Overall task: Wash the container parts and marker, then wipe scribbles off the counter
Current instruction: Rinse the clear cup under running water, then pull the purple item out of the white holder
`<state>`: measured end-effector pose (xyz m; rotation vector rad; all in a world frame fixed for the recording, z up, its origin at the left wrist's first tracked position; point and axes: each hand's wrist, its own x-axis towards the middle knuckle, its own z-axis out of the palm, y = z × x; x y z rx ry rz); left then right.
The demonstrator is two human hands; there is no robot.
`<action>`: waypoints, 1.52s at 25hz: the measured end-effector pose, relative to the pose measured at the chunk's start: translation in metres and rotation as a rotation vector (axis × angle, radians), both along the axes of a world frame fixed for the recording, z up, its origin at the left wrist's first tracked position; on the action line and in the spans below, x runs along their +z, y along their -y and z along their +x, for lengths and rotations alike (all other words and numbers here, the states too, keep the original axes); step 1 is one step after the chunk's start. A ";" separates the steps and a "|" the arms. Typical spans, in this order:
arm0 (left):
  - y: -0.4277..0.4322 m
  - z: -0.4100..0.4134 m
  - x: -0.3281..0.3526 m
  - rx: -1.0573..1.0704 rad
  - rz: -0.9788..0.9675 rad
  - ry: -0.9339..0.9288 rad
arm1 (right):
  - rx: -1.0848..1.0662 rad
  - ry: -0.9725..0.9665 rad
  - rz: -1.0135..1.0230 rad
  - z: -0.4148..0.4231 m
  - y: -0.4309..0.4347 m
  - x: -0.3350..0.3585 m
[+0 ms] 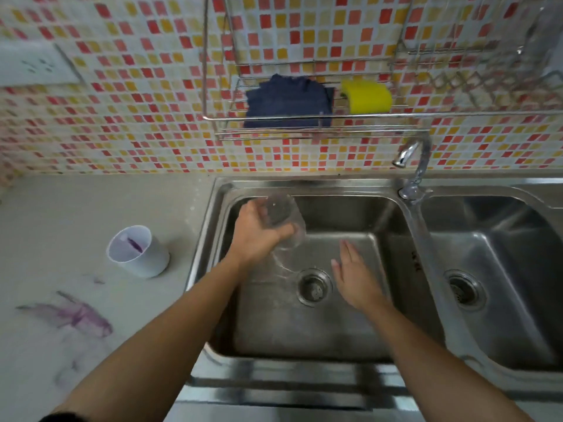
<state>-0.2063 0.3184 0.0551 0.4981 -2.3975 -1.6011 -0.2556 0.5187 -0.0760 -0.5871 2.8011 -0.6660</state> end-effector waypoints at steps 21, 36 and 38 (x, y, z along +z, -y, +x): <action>0.349 0.110 -0.046 0.110 -0.312 0.346 | 0.134 -0.028 0.146 0.111 0.297 -0.007; 0.329 0.107 0.006 -0.200 -0.519 0.049 | 0.197 0.113 -0.329 0.096 0.312 0.054; 0.321 0.102 0.005 -0.350 -0.593 0.082 | 0.220 0.132 -0.320 0.097 0.319 0.060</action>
